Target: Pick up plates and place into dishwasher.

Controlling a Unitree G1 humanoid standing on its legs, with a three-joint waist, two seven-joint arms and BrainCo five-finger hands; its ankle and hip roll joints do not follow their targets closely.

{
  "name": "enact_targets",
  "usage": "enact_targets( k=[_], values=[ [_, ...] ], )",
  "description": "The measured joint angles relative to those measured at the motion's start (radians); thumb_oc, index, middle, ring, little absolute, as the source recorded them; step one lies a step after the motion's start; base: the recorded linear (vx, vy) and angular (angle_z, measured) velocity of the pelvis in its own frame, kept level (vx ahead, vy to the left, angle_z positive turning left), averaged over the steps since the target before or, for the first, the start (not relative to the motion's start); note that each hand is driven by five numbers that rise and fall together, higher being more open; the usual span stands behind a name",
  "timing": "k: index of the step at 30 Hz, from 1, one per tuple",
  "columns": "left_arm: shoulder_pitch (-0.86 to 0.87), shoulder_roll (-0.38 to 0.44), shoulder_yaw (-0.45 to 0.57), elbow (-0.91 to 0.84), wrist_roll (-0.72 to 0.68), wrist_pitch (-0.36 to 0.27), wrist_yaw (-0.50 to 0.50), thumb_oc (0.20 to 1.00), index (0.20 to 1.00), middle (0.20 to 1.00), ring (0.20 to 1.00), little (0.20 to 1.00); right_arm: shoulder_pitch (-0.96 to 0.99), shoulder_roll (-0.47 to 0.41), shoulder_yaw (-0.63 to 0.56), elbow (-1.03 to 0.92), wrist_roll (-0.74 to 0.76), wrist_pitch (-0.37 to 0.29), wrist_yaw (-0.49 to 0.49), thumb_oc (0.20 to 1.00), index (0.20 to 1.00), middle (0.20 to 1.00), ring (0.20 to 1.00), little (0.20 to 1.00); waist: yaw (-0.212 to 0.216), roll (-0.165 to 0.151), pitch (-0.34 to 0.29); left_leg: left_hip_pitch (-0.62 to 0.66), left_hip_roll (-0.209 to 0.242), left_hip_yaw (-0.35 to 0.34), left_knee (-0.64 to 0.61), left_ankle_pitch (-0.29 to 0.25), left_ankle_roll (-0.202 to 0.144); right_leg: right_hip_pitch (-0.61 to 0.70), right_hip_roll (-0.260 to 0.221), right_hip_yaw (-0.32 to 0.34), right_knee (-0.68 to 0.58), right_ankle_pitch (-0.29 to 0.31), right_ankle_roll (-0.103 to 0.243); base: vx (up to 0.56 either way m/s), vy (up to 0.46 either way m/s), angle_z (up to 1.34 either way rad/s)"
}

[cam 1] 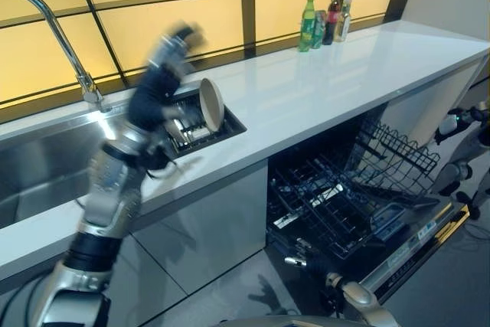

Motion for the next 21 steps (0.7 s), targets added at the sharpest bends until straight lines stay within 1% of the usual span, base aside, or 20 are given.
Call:
enact_targets(
  k=[1,2,4,5,7,9,11,15,17,19,21],
  values=[
    [-0.041,0.046,-0.013,0.054,0.080,-0.012,0.092,1.000,1.000,1.000,1.000,1.000,0.001,-0.001,0.000,-0.006,0.009,-0.002,-0.001,1.000,1.000,1.000,1.000,1.000,-0.001,-0.001,-0.004,0.000,0.000,0.001,0.000,0.000,0.000,0.000,-0.001,0.000,0.000,-0.001,-0.001,0.07,0.047,0.01],
    [-0.094,0.123,-0.042,0.133,0.194,-0.017,0.196,1.000,1.000,1.000,1.000,1.000,-0.001,-0.002,0.000,-0.009,0.014,-0.002,0.000,1.000,1.000,1.000,1.000,1.000,0.000,-0.002,-0.008,0.000,0.000,0.001,0.000,0.000,0.000,0.000,-0.001,0.000,0.000,-0.001,-0.001,0.05,0.041,0.00],
    [-0.167,0.233,-0.084,0.278,0.342,0.000,0.352,1.000,1.000,1.000,1.000,1.000,0.003,-0.010,-0.002,-0.012,0.029,-0.001,-0.001,1.000,1.000,1.000,1.000,1.000,-0.004,0.004,-0.014,-0.002,-0.001,0.004,0.000,0.000,-0.001,-0.004,-0.002,0.001,0.000,-0.001,-0.001,0.06,0.051,-0.02],
    [-0.224,0.305,-0.159,0.357,0.416,0.017,0.426,1.000,1.000,1.000,1.000,1.000,0.005,-0.020,0.000,-0.012,0.034,0.001,0.000,1.000,1.000,1.000,1.000,1.000,-0.004,0.003,-0.015,-0.003,-0.001,0.006,0.000,0.000,-0.001,-0.006,-0.002,0.001,0.000,-0.001,-0.001,0.06,0.060,-0.04],
    [-0.297,0.412,-0.265,0.435,0.525,0.074,0.500,1.000,1.000,1.000,1.000,1.000,0.009,-0.046,-0.001,-0.012,0.045,0.004,0.002,1.000,1.000,1.000,1.000,1.000,-0.008,0.004,-0.016,-0.004,0.000,0.017,0.000,0.000,-0.001,-0.010,-0.003,0.005,0.000,0.000,-0.001,0.07,0.071,-0.06],
    [-0.337,0.474,-0.341,0.447,0.584,0.124,0.520,1.000,1.000,1.000,1.000,1.000,0.017,-0.076,-0.003,-0.012,0.048,0.004,0.005,1.000,1.000,1.000,1.000,1.000,-0.011,0.005,-0.016,-0.004,-0.001,0.029,0.000,0.000,-0.001,-0.011,-0.006,0.007,0.000,0.001,0.001,0.07,0.077,-0.04],
    [-0.346,0.504,-0.398,0.448,0.634,0.162,0.517,1.000,1.000,1.000,1.000,1.000,0.026,-0.089,-0.008,-0.012,0.048,0.004,0.010,1.000,1.000,1.000,1.000,1.000,-0.022,0.004,-0.016,-0.004,-0.003,0.031,0.000,0.000,-0.001,-0.011,-0.008,0.009,0.000,0.001,0.001,0.06,0.073,0.00],
    [-0.347,0.508,-0.502,0.454,0.781,0.239,0.464,1.000,1.000,1.000,1.000,1.000,0.029,-0.095,-0.018,-0.012,0.068,0.004,0.011,1.000,1.000,1.000,1.000,1.000,-0.035,0.006,-0.013,-0.004,-0.003,0.052,0.000,0.000,-0.001,-0.019,-0.009,0.023,0.001,0.004,0.005,0.06,0.098,-0.11],
    [-0.348,0.513,-0.557,0.468,0.887,0.266,0.420,1.000,1.000,1.000,1.000,1.000,0.029,-0.110,-0.019,-0.012,0.073,0.004,0.016,1.000,1.000,1.000,1.000,1.000,-0.051,0.007,-0.011,-0.007,-0.004,0.053,0.000,0.000,-0.001,-0.024,-0.011,0.026,0.000,0.006,0.006,0.03,0.108,-0.07],
    [-0.352,0.532,-0.633,0.485,0.967,0.292,0.378,1.000,1.000,1.000,1.000,1.000,0.035,-0.138,-0.026,-0.033,0.117,0.004,0.021,1.000,1.000,1.000,1.000,1.000,-0.061,0.010,-0.010,-0.020,-0.004,0.057,0.000,0.002,-0.003,-0.042,-0.012,0.027,0.000,0.010,0.007,-0.01,0.120,-0.04],
    [-0.354,0.533,-0.675,0.501,1.040,0.313,0.342,1.000,1.000,1.000,1.000,1.000,0.039,-0.162,-0.040,-0.054,0.166,0.003,0.027,1.000,1.000,1.000,1.000,1.000,-0.069,0.011,0.002,-0.027,-0.005,0.062,0.000,0.007,-0.002,-0.055,-0.013,0.030,0.000,0.016,0.006,-0.04,0.113,-0.07]
  ],
)
